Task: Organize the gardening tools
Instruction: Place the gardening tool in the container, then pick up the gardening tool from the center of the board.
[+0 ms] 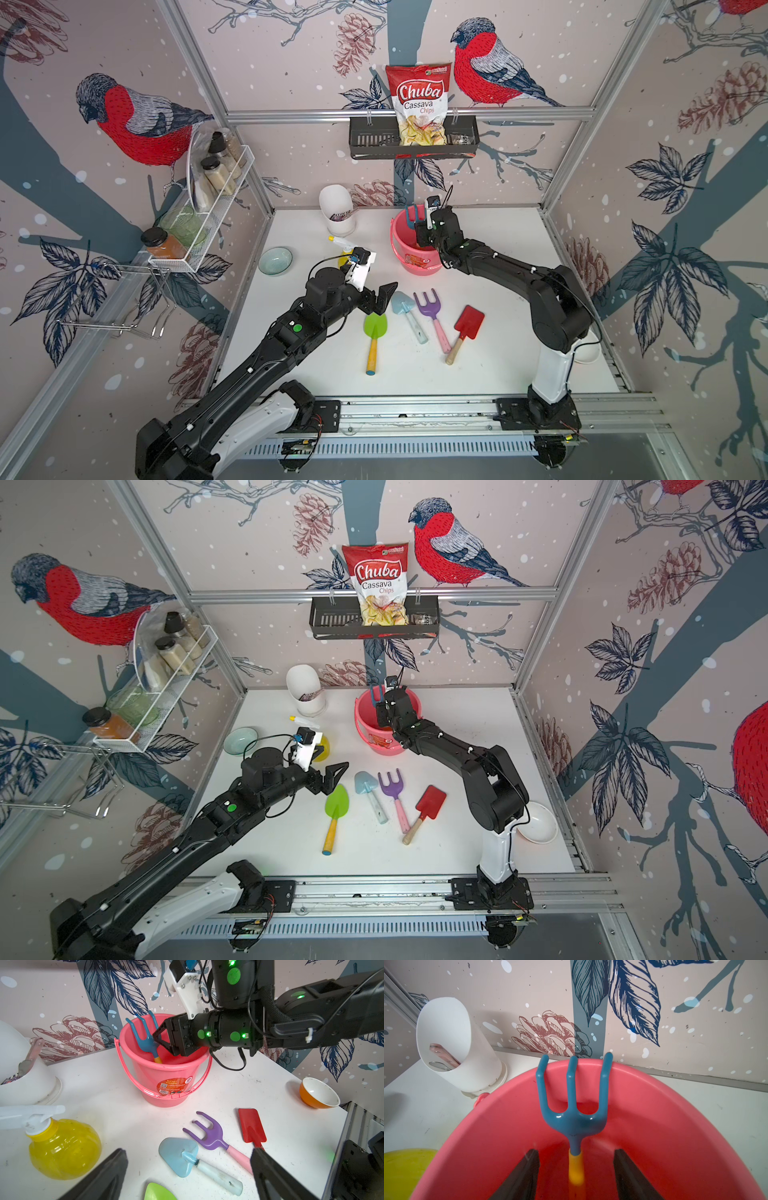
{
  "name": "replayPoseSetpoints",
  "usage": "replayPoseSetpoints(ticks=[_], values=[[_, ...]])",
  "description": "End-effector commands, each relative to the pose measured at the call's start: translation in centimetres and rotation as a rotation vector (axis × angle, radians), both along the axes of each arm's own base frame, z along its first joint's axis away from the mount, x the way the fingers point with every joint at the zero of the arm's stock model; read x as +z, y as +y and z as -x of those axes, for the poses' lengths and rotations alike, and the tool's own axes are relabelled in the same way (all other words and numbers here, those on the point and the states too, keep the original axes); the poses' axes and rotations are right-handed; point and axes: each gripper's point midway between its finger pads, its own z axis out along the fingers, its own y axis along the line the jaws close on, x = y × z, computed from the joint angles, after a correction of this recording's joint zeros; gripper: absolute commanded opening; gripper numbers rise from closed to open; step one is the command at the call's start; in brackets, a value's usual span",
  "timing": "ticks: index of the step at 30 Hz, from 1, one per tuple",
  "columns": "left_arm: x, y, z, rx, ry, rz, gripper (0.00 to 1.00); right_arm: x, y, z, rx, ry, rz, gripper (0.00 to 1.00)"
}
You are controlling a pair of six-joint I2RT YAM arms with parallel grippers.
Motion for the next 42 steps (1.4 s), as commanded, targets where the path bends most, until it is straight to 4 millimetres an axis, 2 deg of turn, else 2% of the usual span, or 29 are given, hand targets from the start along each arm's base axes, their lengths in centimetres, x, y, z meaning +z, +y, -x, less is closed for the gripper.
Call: replayPoseSetpoints(ticks=[1,7,12,16,20,26,27,28,37,40,42], values=[[-1.5,0.5,0.3,0.034,0.089,0.013,0.96,2.4,-0.5,0.5,-0.038,-0.038,-0.028,0.64],[-6.6,1.0,2.2,0.083,0.313,0.026,0.96,5.6,-1.2,2.5,-0.034,-0.054,-0.058,0.84],[-10.1,1.5,3.6,0.128,0.427,-0.026,0.96,7.0,-2.6,5.1,-0.024,-0.037,-0.107,1.0],[-13.2,1.6,4.4,0.155,0.515,-0.136,0.96,8.0,-3.7,7.5,-0.003,-0.02,-0.164,1.0],[-15.2,1.4,4.7,0.178,0.585,-0.21,0.95,8.7,-4.9,9.6,0.004,-0.005,-0.206,1.0],[-18.4,2.3,5.9,0.237,0.71,-0.27,0.87,9.2,-6.7,12.6,0.015,0.012,-0.252,1.0],[-18.8,2.5,6.1,0.247,0.724,-0.282,0.86,8.7,-6.9,12.8,0.011,0.022,-0.248,1.0],[-19.1,2.5,6.2,0.249,0.739,-0.294,0.83,9.5,-7.4,13.4,0.012,0.006,-0.267,1.0],[-22.6,2.4,7.9,0.236,0.868,-0.405,0.82,8.9,-9.1,14.3,-0.019,0.018,-0.277,1.0],[-23.2,2.3,8.1,0.229,0.891,-0.423,0.77,8.9,-9.6,14.4,-0.026,0.014,-0.286,1.0],[-23.5,2.3,8.3,0.222,0.905,-0.433,0.69,8.8,-9.8,14.4,-0.031,0.015,-0.291,1.0]])
